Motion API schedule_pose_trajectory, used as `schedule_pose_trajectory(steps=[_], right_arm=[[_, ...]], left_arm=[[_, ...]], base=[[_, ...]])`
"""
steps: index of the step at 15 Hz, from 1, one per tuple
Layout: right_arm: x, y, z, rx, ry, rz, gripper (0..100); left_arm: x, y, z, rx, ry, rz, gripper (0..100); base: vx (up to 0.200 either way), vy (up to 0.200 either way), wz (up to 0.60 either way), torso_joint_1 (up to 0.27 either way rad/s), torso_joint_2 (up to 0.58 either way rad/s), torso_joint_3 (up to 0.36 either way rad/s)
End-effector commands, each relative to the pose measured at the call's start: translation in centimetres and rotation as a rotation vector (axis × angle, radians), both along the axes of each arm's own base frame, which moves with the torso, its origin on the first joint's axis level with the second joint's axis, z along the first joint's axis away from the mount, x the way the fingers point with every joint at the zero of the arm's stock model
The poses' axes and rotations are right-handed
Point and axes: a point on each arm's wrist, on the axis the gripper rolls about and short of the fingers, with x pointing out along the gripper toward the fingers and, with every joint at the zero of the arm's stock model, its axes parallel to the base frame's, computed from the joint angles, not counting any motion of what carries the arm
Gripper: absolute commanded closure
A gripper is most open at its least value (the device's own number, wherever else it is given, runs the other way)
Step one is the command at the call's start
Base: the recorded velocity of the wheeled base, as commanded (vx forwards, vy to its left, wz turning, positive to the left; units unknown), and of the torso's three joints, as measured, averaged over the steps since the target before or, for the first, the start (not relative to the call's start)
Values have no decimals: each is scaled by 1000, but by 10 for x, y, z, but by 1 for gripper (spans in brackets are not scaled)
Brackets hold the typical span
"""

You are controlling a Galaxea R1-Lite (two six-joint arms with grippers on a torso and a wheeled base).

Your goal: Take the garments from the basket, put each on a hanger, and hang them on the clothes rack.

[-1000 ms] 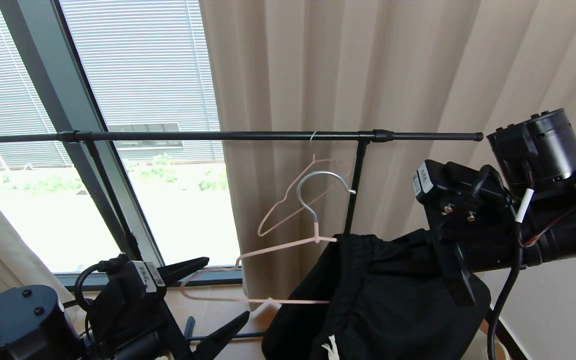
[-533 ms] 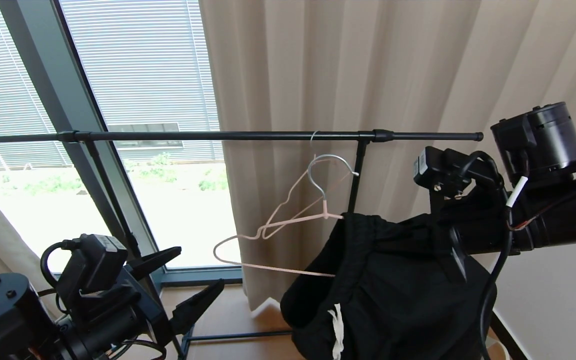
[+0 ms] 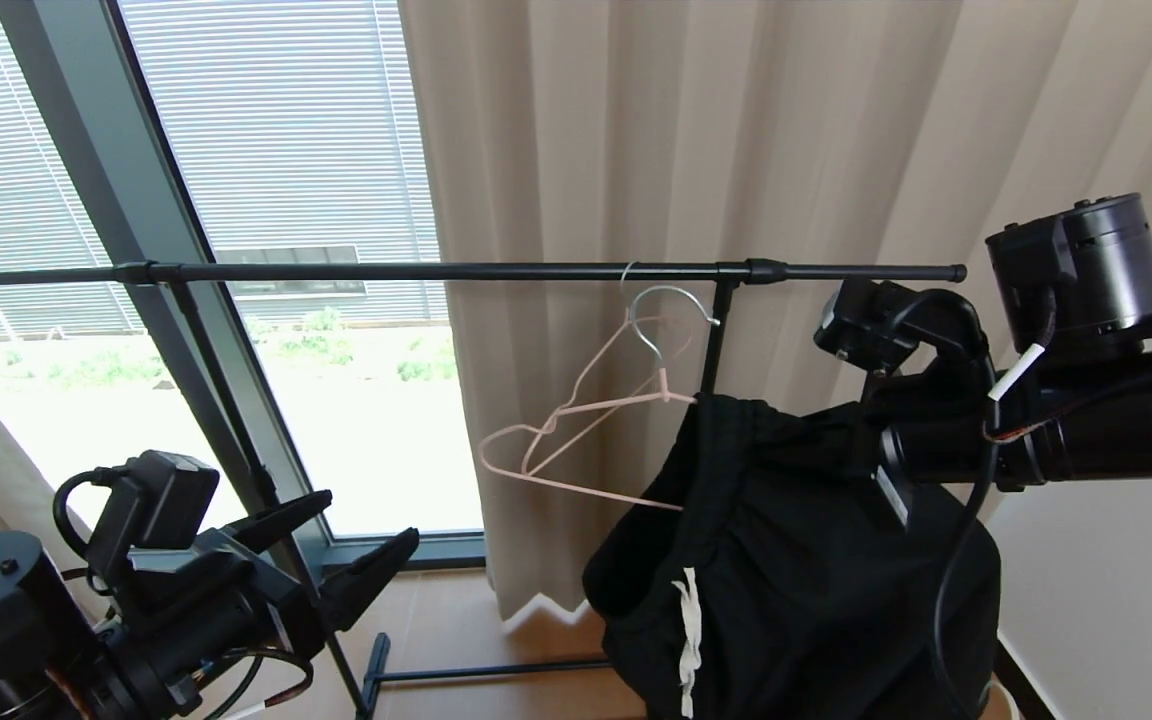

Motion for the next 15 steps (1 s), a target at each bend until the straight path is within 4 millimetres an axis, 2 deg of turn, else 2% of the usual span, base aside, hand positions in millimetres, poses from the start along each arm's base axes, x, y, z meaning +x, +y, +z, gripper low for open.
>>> schedule_pose_trajectory(steps=[1, 5, 7, 11, 15], right_arm=[[-2, 4, -4, -8, -8, 0, 100], [-1, 5, -7, -2, -20, -17, 100], [-3, 8, -10, 32, -15, -28, 100], [-13, 7, -15, 56, -36, -9, 100], [-25, 7, -6, 107, -43, 49, 100]], left_arm=[[-1, 0, 5, -15, 4, 0, 0], [-4, -21, -6, 31, 219, -96, 0], [2, -29, -2, -27, 245, -103, 0], [10, -51, -17, -12, 371, -120, 0], [21, -60, -28, 8, 401, -73, 0]], base=[[0, 0, 0, 0, 0, 0], [0, 0, 0, 0, 0, 0], [0, 0, 0, 0, 0, 0], [0, 0, 0, 0, 0, 0], [0, 0, 0, 0, 0, 0]])
